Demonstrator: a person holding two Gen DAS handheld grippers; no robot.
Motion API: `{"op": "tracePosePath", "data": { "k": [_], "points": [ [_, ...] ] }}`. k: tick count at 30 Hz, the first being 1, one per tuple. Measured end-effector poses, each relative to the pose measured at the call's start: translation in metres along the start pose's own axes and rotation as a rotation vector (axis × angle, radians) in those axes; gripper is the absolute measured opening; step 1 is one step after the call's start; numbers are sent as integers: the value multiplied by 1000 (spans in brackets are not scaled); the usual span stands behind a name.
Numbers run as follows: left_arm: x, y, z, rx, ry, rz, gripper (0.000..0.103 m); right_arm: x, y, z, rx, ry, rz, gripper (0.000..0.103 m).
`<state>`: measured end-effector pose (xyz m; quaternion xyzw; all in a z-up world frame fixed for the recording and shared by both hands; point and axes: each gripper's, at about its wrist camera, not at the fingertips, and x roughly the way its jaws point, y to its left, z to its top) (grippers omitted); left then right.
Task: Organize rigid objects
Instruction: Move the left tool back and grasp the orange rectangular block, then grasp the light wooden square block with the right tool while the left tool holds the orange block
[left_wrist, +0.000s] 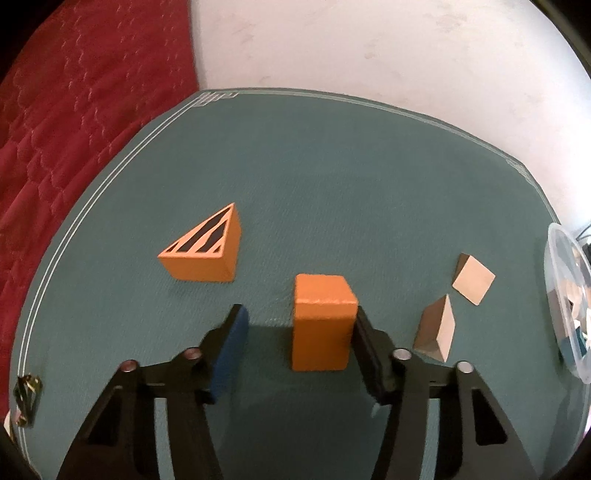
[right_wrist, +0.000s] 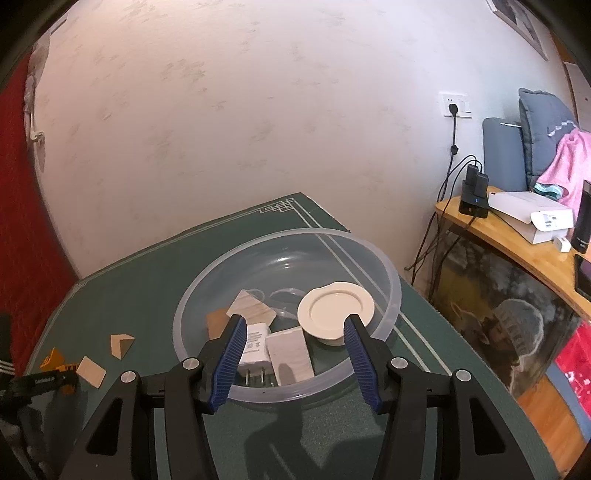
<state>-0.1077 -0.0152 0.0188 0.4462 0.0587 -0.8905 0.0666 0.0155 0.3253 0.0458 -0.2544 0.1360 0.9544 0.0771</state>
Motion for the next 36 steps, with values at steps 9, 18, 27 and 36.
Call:
{"op": "tracePosePath", "data": {
  "k": [9, 18, 27, 36],
  "points": [
    [-6, 0, 0, 18, -38, -68, 30, 1, 16, -6, -74, 10, 26, 58],
    [-33, 6, 1, 9, -118, -103, 30, -2, 36, -3, -122, 82, 89, 58],
    [-48, 16, -2, -15, -161, -92, 30, 10, 118, -20, -334, 249, 354, 58],
    [-56, 25, -3, -49, -184, -100, 31, 42, 185, -41, -461, 397, 511, 58]
  ]
}}
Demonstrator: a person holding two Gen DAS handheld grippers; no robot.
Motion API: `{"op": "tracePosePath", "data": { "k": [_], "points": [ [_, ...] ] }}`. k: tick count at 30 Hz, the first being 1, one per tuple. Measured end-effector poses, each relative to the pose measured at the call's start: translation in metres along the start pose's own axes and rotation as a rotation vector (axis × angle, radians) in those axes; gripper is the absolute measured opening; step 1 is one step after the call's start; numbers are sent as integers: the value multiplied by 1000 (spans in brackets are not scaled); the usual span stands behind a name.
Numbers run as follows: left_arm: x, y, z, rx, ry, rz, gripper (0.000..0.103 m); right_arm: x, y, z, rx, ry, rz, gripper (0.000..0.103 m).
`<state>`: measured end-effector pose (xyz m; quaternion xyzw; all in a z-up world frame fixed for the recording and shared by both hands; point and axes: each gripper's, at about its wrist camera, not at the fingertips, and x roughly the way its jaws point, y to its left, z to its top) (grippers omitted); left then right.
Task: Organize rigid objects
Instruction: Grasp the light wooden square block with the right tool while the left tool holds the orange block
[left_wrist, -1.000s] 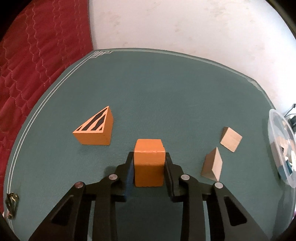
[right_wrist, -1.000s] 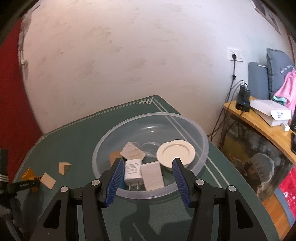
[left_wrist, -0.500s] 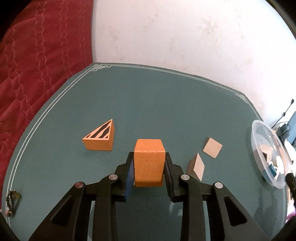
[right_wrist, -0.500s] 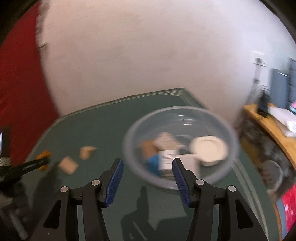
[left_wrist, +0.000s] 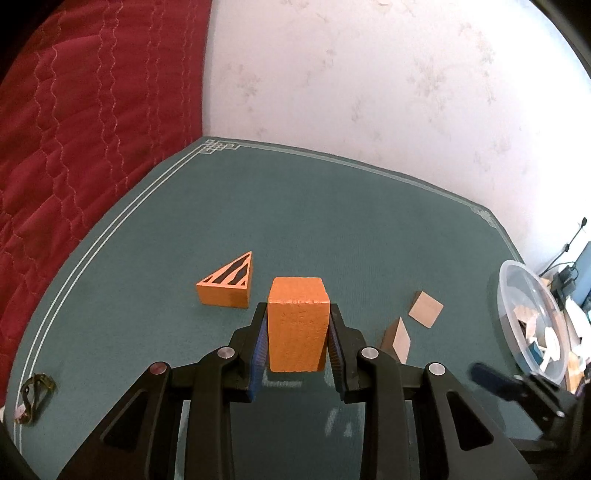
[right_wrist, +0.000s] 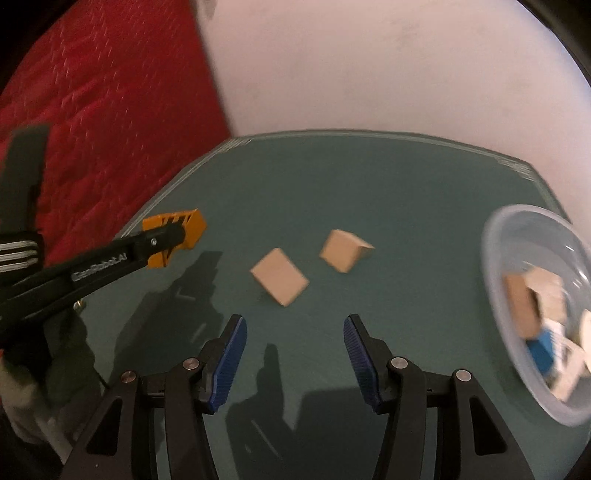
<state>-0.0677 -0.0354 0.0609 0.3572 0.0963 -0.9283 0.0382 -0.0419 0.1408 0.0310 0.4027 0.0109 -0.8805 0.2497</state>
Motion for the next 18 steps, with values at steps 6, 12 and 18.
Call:
{"op": "tracePosePath", "data": {
  "k": [6, 12, 18],
  "points": [
    [-5, 2, 0, -12, -14, -1, 31, 36, 9, 11, -50, 57, -11, 58],
    [-4, 3, 1, -11, -15, -1, 31, 48, 5, 20, -64, 64, -21, 58],
    [-4, 5, 2, -19, -11, 1, 31, 55, 5, 26, -79, 62, -24, 58]
  ]
}}
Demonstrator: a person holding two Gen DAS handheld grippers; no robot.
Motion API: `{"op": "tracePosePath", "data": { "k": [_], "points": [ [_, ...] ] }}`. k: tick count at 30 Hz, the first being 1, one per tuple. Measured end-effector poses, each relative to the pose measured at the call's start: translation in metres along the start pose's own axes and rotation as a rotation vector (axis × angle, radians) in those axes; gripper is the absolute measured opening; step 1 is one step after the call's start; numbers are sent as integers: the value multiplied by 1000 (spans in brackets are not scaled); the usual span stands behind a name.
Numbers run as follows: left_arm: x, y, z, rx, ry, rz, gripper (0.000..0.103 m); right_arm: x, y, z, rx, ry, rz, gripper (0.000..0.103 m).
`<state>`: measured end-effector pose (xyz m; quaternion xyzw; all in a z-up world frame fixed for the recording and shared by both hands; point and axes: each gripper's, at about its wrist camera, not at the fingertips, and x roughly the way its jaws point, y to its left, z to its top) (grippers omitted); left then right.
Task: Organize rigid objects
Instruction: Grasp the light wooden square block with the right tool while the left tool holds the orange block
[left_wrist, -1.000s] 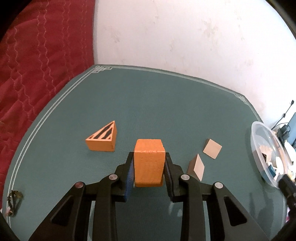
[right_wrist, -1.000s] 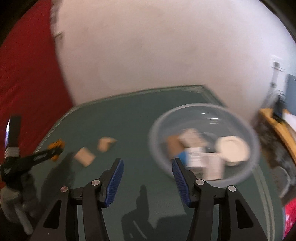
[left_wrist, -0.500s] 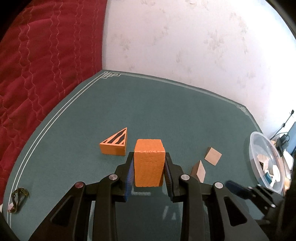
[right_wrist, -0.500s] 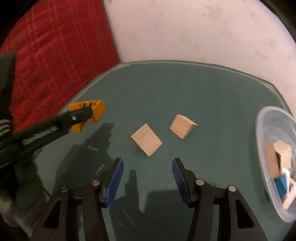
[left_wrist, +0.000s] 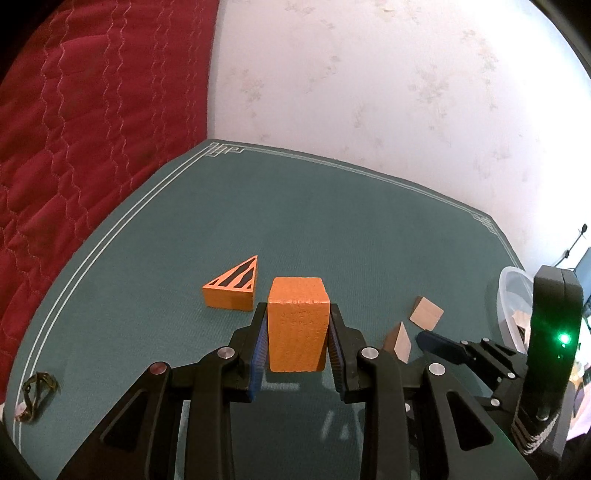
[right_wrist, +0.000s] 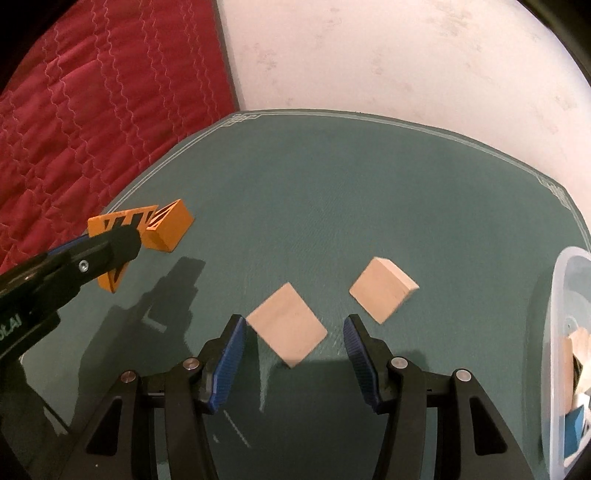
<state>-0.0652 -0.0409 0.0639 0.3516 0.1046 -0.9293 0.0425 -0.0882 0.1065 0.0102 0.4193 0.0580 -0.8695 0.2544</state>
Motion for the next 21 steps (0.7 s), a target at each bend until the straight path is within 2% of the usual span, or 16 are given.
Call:
{"op": "tracePosePath", "data": {
  "k": [2, 7, 21],
  "points": [
    [0, 0, 0, -2, 1, 2, 31, 2, 2, 2, -2, -1, -10, 58],
    [2, -1, -1, -3, 6, 4, 31, 2, 4, 3, -15, -4, -24, 43],
    [1, 0, -3, -5, 5, -2, 31, -17, 3, -6, 72, -42, 18, 39]
  ]
}}
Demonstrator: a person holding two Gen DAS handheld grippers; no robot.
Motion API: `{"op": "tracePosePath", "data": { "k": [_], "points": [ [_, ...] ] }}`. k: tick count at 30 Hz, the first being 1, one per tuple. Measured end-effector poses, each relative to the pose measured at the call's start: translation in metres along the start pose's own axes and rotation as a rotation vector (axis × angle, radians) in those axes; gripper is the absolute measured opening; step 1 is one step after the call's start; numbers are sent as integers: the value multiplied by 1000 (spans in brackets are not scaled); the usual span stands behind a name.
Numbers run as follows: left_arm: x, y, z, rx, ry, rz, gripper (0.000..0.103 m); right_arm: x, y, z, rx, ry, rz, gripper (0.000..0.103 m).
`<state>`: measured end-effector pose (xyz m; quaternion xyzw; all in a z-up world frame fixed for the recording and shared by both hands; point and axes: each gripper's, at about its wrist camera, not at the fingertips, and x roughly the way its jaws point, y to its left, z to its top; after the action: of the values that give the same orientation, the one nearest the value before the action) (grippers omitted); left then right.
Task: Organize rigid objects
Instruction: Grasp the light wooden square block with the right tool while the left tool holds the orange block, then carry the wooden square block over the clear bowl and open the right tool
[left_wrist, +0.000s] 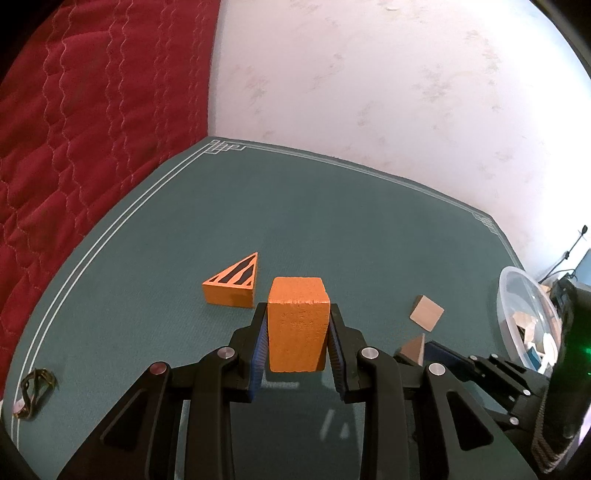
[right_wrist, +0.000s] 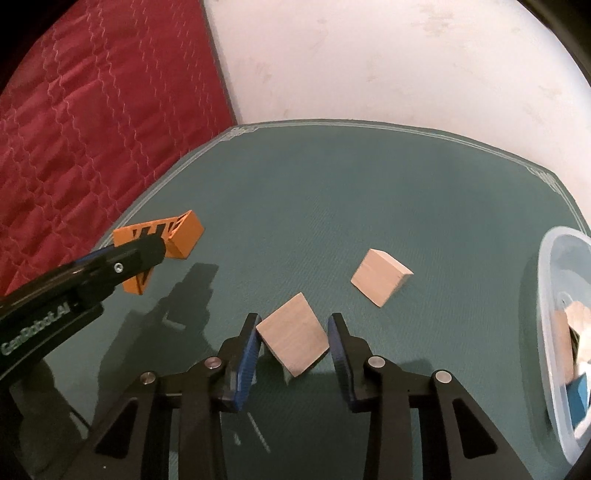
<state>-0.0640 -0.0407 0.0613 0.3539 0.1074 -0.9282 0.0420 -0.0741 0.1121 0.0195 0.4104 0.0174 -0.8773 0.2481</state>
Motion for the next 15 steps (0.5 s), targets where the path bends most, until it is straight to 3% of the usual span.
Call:
{"op": "tracePosePath", "data": {
  "k": [15],
  "points": [
    [-3, -13, -3, 33, -5, -18, 31, -55, -35, -10, 153, -106, -46, 39]
  ]
}}
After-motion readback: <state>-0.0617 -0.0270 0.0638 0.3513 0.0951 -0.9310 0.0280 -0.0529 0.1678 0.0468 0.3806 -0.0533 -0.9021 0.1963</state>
